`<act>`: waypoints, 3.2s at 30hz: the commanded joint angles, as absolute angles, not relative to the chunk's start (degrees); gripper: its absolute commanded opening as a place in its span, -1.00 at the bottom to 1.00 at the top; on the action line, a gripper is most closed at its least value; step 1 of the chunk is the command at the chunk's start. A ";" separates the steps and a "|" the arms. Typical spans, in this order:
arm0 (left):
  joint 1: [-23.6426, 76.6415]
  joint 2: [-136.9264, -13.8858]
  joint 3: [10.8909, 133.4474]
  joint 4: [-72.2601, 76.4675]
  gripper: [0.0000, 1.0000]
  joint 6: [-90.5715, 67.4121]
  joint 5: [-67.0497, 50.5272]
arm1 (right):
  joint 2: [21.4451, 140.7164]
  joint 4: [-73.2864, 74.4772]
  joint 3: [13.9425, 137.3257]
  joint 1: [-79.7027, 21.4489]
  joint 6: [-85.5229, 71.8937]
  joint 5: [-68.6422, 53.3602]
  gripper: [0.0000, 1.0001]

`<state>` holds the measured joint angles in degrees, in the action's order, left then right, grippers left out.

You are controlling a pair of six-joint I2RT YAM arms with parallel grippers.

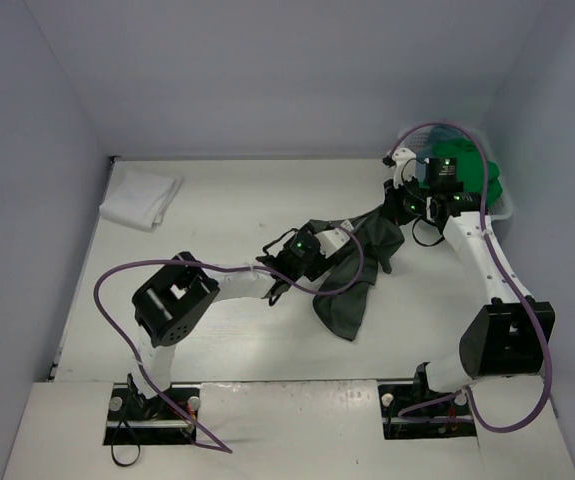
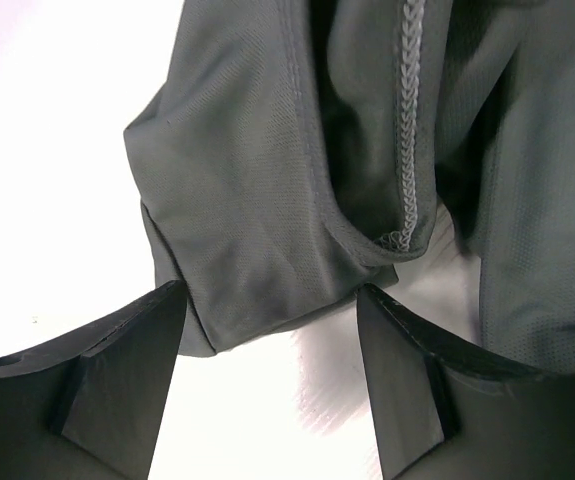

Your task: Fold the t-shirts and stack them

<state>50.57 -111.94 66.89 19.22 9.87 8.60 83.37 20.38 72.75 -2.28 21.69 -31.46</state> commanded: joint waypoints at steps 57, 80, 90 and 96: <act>28.93 -91.25 73.39 11.09 -0.98 9.49 2.82 | 75.50 22.32 73.12 -1.05 22.59 -40.77 -1.00; 28.12 -72.52 101.41 -24.41 -0.92 12.03 -16.59 | 60.83 23.55 85.78 -10.72 25.40 -43.67 -1.00; 23.57 -63.90 101.60 -26.19 -0.88 8.89 -22.93 | 52.03 19.42 84.37 -10.72 23.30 -42.45 -1.00; 20.92 -63.46 93.19 -20.93 -0.75 -0.77 -31.10 | 55.81 23.03 84.56 -10.72 22.59 -44.21 -1.00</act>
